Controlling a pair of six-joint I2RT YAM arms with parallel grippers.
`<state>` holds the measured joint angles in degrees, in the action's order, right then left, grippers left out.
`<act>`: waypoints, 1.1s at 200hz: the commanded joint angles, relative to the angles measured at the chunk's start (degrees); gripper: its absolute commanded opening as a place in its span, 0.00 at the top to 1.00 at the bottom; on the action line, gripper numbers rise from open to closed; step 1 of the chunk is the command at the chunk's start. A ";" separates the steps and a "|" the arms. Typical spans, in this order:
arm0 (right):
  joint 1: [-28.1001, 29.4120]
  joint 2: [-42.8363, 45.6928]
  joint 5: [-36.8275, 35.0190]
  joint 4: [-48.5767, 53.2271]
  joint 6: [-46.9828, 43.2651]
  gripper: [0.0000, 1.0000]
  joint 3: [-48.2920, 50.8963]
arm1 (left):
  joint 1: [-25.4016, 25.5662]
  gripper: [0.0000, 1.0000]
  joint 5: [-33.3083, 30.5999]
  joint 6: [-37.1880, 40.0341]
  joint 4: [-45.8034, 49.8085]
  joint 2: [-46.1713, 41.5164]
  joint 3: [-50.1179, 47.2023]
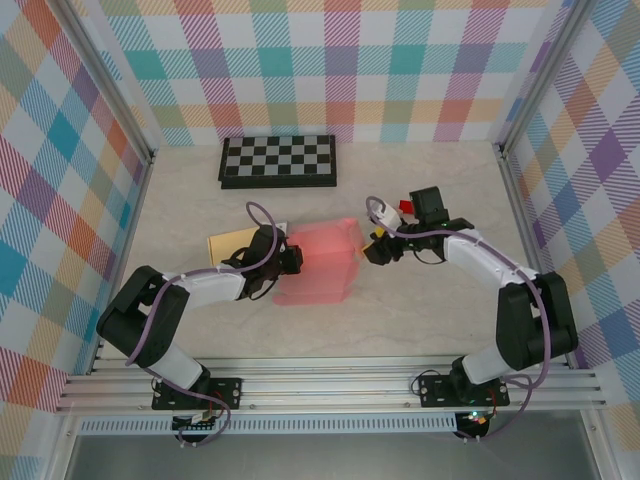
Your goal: Fold the paper box
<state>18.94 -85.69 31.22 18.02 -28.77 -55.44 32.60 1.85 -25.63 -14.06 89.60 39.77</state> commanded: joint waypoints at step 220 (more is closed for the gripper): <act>17.89 -12.90 -32.75 -9.75 12.60 0.50 -5.11 | 5.85 1.00 -5.43 -2.08 7.91 1.45 8.13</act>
<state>35.90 -97.49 1.06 13.08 -17.32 -60.97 35.48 -7.68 -26.41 -4.34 91.68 43.70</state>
